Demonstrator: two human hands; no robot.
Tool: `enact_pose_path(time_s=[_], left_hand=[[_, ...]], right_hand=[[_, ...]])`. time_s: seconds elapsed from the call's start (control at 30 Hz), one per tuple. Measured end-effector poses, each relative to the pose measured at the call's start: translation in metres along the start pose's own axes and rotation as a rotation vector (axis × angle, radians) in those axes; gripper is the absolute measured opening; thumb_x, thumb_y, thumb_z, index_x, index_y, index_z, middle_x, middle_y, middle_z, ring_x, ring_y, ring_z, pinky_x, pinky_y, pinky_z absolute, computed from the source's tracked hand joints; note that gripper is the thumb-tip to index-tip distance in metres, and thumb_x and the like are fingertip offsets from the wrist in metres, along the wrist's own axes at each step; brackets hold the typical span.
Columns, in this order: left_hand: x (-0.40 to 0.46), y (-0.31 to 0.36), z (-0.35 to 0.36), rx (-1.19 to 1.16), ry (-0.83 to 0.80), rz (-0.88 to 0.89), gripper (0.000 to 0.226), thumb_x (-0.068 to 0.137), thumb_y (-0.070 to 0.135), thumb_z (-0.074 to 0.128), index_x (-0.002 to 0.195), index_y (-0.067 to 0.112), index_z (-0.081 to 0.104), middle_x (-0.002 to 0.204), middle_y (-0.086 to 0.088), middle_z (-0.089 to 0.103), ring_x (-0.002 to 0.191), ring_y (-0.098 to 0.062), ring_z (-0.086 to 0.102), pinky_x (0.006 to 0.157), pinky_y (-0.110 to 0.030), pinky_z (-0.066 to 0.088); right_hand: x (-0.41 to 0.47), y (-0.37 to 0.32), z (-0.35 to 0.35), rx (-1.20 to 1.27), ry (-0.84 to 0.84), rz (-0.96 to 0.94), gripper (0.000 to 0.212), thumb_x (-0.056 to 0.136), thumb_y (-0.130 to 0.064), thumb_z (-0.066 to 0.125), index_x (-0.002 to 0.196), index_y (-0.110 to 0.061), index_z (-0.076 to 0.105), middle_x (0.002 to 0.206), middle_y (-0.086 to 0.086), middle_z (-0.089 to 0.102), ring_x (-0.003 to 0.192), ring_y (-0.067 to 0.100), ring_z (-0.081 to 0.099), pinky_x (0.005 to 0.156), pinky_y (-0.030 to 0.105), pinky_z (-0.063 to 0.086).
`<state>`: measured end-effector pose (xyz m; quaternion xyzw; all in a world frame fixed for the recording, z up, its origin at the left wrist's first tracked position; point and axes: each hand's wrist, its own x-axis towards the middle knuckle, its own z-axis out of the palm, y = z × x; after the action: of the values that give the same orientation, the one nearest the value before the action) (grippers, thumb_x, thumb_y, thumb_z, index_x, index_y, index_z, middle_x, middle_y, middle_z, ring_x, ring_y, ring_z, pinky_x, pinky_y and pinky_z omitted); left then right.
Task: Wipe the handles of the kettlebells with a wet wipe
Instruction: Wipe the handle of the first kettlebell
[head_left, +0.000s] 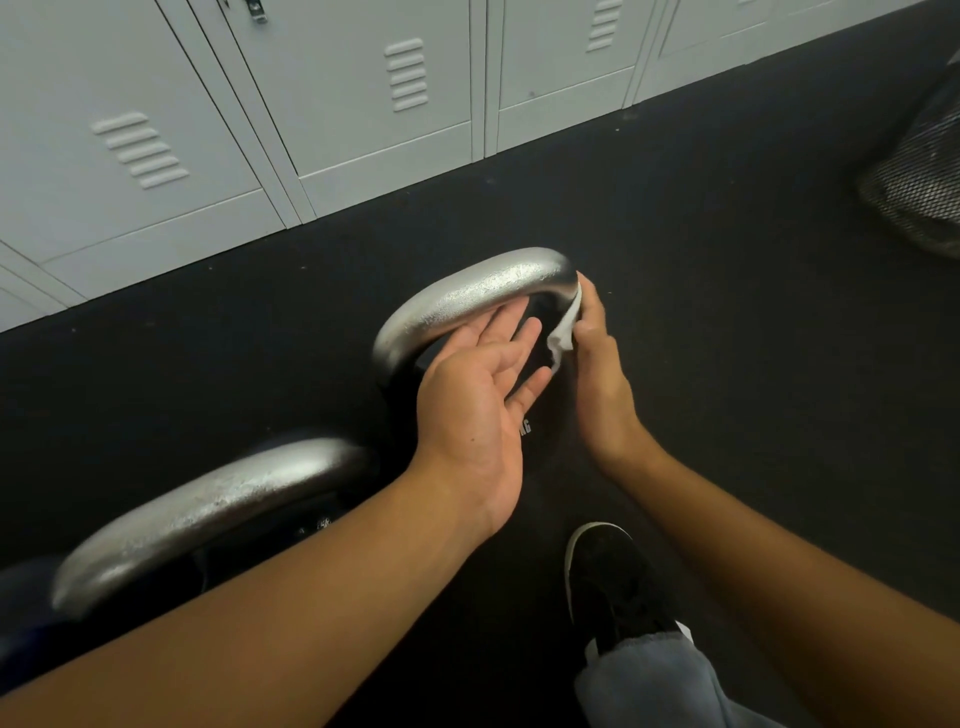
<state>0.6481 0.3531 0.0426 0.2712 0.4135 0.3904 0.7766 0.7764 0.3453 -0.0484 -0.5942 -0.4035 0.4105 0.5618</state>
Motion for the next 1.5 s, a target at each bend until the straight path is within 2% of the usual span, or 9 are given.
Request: enact_pose_path(time_s=[0.13,0.23,0.47,0.7,0.87,0.97,1.13,1.3,1.5], left_hand=[[0.0,0.0,0.001,0.004,0.015,0.0,0.049,0.102,-0.002,0.04,0.142,0.021,0.056,0.137,0.009,0.067,0.129,-0.011,0.062,0.107,-0.038,0.05],[0.0,0.0,0.002,0.005,0.016,0.001,0.051,0.102,-0.002,0.039,0.145,0.021,0.054,0.138,0.008,0.067,0.13,-0.012,0.061,0.107,-0.038,0.05],[0.0,0.0,0.001,0.016,0.008,0.006,0.049,0.103,-0.001,0.039,0.141,0.024,0.056,0.138,0.01,0.067,0.131,-0.013,0.061,0.109,-0.04,0.049],[0.0,-0.001,-0.001,0.034,0.011,0.007,0.051,0.102,-0.002,0.039,0.144,0.023,0.054,0.137,0.01,0.067,0.129,-0.011,0.062,0.107,-0.039,0.05],[0.0,-0.001,0.0,0.041,0.005,0.012,0.05,0.102,-0.001,0.04,0.141,0.026,0.056,0.137,0.012,0.067,0.129,-0.012,0.062,0.108,-0.04,0.049],[-0.001,-0.002,-0.001,0.049,0.003,0.013,0.044,0.102,0.0,0.042,0.125,0.033,0.06,0.136,0.012,0.067,0.129,-0.011,0.062,0.108,-0.04,0.049],[-0.001,-0.002,-0.003,0.083,-0.01,0.025,0.05,0.102,0.001,0.041,0.142,0.027,0.056,0.137,0.013,0.067,0.127,-0.011,0.063,0.106,-0.037,0.05],[-0.002,-0.001,-0.006,0.103,-0.009,0.027,0.051,0.101,0.001,0.042,0.142,0.028,0.056,0.135,0.014,0.068,0.124,-0.011,0.065,0.105,-0.038,0.05],[-0.003,0.001,-0.007,0.112,-0.013,0.026,0.042,0.101,0.004,0.045,0.124,0.035,0.063,0.131,0.016,0.07,0.121,-0.008,0.067,0.104,-0.036,0.051]], right_hand=[[0.016,-0.02,-0.006,-0.04,0.036,0.116,0.065,0.093,-0.059,0.033,0.127,-0.01,0.06,0.109,0.035,0.058,0.104,0.044,0.058,0.101,0.057,0.05],[0.021,-0.028,-0.007,-0.034,0.004,0.052,0.056,0.095,-0.05,0.031,0.13,-0.018,0.06,0.103,0.027,0.061,0.092,0.025,0.06,0.088,0.053,0.05],[-0.002,0.001,0.003,-0.033,-0.095,-0.083,0.059,0.104,-0.035,0.03,0.16,-0.041,0.013,0.169,-0.021,0.014,0.153,-0.011,0.015,0.119,0.012,0.021],[0.019,-0.013,-0.009,-0.083,-0.05,0.091,0.065,0.099,-0.056,0.027,0.13,-0.006,0.056,0.117,0.041,0.052,0.116,0.055,0.049,0.105,0.067,0.043],[0.002,-0.017,-0.002,-0.062,-0.066,-0.07,0.054,0.106,-0.035,0.027,0.159,-0.026,0.029,0.162,-0.005,0.038,0.152,0.004,0.032,0.125,0.03,0.029],[-0.002,-0.004,-0.003,-0.118,-0.066,-0.112,0.063,0.105,-0.035,0.03,0.166,-0.023,0.018,0.17,-0.003,0.026,0.158,0.011,0.021,0.13,0.046,0.019],[0.012,-0.021,-0.009,-0.117,-0.013,-0.047,0.041,0.105,-0.039,0.024,0.133,-0.03,0.053,0.102,0.01,0.06,0.094,0.017,0.057,0.088,0.032,0.05],[0.004,-0.026,-0.004,-0.154,-0.053,-0.121,0.057,0.106,-0.036,0.027,0.161,-0.024,0.032,0.165,-0.002,0.035,0.152,0.005,0.031,0.121,0.026,0.031],[-0.003,-0.013,-0.007,-0.211,-0.05,-0.162,0.058,0.108,-0.033,0.026,0.165,-0.023,0.022,0.169,-0.004,0.029,0.157,0.01,0.024,0.129,0.047,0.023]])
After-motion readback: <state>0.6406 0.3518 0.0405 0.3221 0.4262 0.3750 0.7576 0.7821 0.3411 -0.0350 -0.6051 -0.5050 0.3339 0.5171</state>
